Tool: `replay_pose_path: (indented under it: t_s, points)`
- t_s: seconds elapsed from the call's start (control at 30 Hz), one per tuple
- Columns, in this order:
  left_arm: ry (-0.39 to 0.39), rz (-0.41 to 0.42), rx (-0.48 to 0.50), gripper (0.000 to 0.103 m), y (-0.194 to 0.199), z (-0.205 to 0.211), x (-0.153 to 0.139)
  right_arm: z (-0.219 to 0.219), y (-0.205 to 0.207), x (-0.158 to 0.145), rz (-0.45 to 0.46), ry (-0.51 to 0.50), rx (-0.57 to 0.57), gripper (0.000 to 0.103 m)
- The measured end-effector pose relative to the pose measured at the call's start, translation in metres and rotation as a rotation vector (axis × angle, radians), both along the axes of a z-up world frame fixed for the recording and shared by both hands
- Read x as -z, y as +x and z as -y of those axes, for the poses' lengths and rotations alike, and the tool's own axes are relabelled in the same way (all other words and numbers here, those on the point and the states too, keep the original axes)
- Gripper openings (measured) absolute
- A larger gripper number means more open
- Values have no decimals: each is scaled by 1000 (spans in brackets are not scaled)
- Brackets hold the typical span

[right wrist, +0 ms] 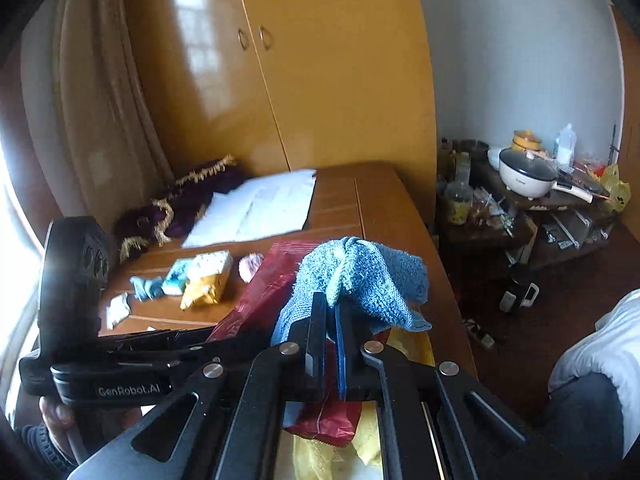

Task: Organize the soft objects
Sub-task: 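Carry the red packet and blue towel into the box with both tools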

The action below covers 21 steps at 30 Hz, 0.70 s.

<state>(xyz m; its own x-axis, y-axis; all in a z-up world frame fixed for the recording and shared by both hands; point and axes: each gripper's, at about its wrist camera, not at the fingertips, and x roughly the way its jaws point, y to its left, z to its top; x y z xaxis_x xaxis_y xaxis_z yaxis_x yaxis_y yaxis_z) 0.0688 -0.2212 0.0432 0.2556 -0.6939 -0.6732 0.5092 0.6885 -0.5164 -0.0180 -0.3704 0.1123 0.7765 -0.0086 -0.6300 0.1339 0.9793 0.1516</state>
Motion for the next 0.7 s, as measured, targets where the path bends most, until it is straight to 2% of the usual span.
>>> replay_pose_path:
  t_s: [0.1,0.23,0.4,0.5,0.63,0.7]
  points:
    - [25,-20,-11,56,-2,6,9,3,12,18,-43,-24,22,4]
    - [42,-2,-11,56,-4,12,10,4,28,38,-117,-21,6,4]
    - [33,-26,-37,56,9,16,11,-7,39,58,-197,-112,13,5]
    - [35,-35,-39,56,9,18,12,-1,36,60,-189,-54,2,9]
    - [22,-54,-23,57,6,19,8,1,33,68,-206,-44,-7,9]
    - [52,-53,-43,57,7,20,9,5,33,72,-206,-20,-1,9]
